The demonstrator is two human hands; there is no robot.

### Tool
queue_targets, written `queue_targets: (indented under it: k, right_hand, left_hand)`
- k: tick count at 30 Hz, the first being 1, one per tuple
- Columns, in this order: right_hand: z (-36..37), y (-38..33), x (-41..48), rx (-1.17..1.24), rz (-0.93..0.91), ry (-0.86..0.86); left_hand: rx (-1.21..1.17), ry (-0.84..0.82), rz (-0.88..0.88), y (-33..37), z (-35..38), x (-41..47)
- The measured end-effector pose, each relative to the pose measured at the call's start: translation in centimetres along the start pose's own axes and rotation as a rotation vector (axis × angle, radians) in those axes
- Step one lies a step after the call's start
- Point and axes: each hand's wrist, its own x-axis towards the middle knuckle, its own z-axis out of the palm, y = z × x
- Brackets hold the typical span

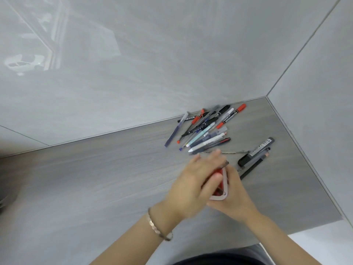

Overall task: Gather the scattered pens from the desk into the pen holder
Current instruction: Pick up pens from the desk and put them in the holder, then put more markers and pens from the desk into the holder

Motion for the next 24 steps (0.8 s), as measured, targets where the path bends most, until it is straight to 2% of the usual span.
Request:
queue_targets:
  k: [2, 3, 4, 6, 8, 11, 14, 18, 22, 24]
  right_hand:
    - [-0.4, 0.4, 0.5, 0.04, 0.031, 0.026]
    - [-0.6, 0.6, 0.9, 0.052, 0.036, 0.034]
    - [-0.9, 0.7, 1.3, 0.06, 0.035, 0.041]
    - [-1.3, 0.7, 2.0, 0.08, 0.047, 0.066]
    - [-1.7, 0.6, 2.7, 0.091, 0.047, 0.069]
    - [-1.7, 0.7, 3.2, 0.076, 0.091, 0.037]
    - [-1.8, 0.5, 2.7, 0.111, 0.093, 0.064]
    - [-2.0, 0.3, 2.4, 0.077, 0.041, 0.048]
    - [-2.0, 0.3, 2.6, 0.034, 0.033, 0.045]
    - [-2.1, -0.3, 2.5, 0.046, -0.002, 0.038]
  left_hand:
    - [-0.128, 0.206, -0.067, -0.3, -1.9, 2.0]
    - [-0.119, 0.288, -0.141, -1.0, -2.7, 3.3]
    - [-0.076, 0.3, -0.247, -1.9, -3.3, 4.9]
    - [0.033, 0.174, -0.506, -4.5, -3.8, 8.2]
    - [0.135, 0.06, -0.63, -7.0, -3.3, 10.8]
    - [0.346, -0.048, -0.631, -9.6, -1.7, 13.1]
    - [0.488, -0.084, -0.603, -11.2, -0.4, 14.2]
    - [0.503, -0.134, -0.553, -11.8, 0.5, 14.2]
    - [0.511, -0.111, -0.508, -10.9, -0.6, 12.5]
    - [0.43, -0.07, -0.541, -9.9, -1.7, 11.1]
